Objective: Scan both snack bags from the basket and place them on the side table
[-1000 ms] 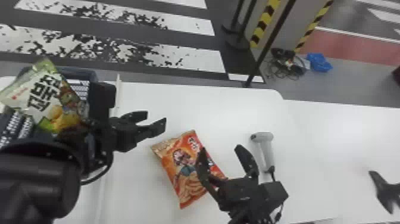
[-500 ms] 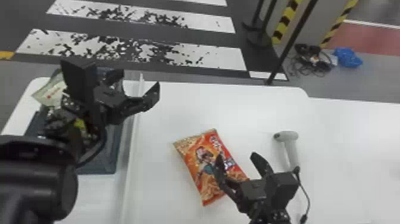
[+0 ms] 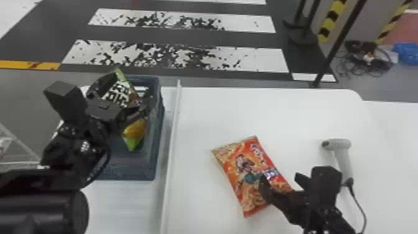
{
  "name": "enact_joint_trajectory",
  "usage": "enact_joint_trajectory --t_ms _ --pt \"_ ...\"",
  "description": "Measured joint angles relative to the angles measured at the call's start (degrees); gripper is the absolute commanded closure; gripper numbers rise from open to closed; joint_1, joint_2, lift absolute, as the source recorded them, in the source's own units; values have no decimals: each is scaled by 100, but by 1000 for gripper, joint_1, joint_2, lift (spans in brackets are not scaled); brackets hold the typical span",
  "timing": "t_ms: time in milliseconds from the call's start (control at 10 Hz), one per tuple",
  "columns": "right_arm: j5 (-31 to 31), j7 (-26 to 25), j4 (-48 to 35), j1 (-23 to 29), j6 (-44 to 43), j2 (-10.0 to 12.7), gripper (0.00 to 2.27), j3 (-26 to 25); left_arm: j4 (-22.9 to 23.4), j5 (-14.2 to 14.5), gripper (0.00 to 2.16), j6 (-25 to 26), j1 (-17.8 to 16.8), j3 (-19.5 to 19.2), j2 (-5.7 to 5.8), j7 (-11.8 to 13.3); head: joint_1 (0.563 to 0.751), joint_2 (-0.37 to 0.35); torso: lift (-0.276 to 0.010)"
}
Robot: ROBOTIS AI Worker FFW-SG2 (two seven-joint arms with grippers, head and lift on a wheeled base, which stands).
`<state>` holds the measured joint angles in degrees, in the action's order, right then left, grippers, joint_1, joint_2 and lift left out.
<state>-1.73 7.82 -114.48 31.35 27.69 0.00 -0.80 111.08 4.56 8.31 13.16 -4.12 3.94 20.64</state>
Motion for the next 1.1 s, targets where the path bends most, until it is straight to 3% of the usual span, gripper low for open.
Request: enact_joint_trajectory --t_ms 200,300,400,500,600,800,1100 --pt "-180 387 26 -395 1166 0 66 -244 -9 134 70 -272 223 -235 -3 56 695 20 -75" --pt "-192 529 79 -561 1563 0 178 -336 0 157 70 -328 312 -292 -6 72 695 26 -75" --pt "-193 660 158 -728 1908 0 643 -428 7 205 70 -365 397 -354 -11 86 695 29 -75" --pt "-183 783 244 -882 2239 0 1686 -510 9 245 73 -388 468 -412 -19 93 695 31 -75" --pt "-151 930 309 -1015 2597 0 2260 -585 10 274 76 -421 526 -454 -24 97 695 36 -75" --pt "-104 1100 336 -1109 2994 0 2260 -672 -18 305 76 -513 618 -523 -30 98 695 44 -75" --pt "-270 1174 -266 -891 2712 0 2260 -749 -105 360 76 -635 687 -579 -34 100 695 52 -75"
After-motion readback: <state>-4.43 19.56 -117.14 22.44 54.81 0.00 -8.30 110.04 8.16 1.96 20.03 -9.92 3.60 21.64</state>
